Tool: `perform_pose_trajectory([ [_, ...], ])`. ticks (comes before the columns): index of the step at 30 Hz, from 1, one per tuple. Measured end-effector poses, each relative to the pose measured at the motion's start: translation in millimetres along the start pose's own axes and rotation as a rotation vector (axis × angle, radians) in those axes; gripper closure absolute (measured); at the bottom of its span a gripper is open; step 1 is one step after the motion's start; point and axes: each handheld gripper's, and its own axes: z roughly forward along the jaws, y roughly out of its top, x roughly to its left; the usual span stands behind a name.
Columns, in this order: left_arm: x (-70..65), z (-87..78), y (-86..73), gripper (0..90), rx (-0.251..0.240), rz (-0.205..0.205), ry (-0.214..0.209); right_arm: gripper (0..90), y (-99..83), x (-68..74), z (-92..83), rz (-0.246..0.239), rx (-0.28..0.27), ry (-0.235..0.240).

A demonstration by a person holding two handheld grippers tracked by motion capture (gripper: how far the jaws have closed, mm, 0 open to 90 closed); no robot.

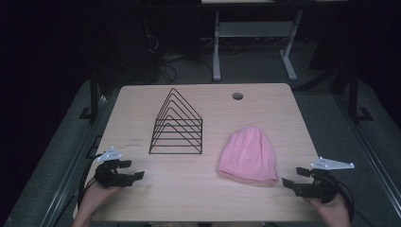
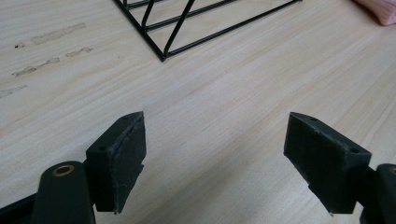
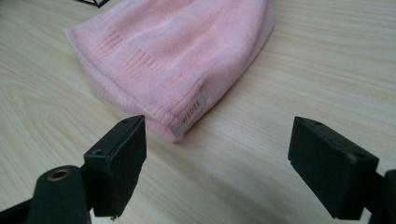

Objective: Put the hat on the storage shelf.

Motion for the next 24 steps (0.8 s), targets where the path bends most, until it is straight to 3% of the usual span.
perform_pose_trajectory([
  [7, 1.8, -0.8, -1.0, 20.8, 0.002, -0.002, 0.008, 18.1, 9.4, -2.9, 2.6, -0.001, 0.014, 0.028],
  [21, 8.7, -5.6, -4.8, 20.8, -0.023, -0.032, 0.03, 18.2, 63.7, -5.7, 19.5, -0.07, 0.071, 0.074],
  [24, 8.6, -8.3, -4.2, 20.8, -0.032, -0.037, 0.023, 18.9, 76.0, -9.2, 21.1, -0.064, 0.074, 0.087],
])
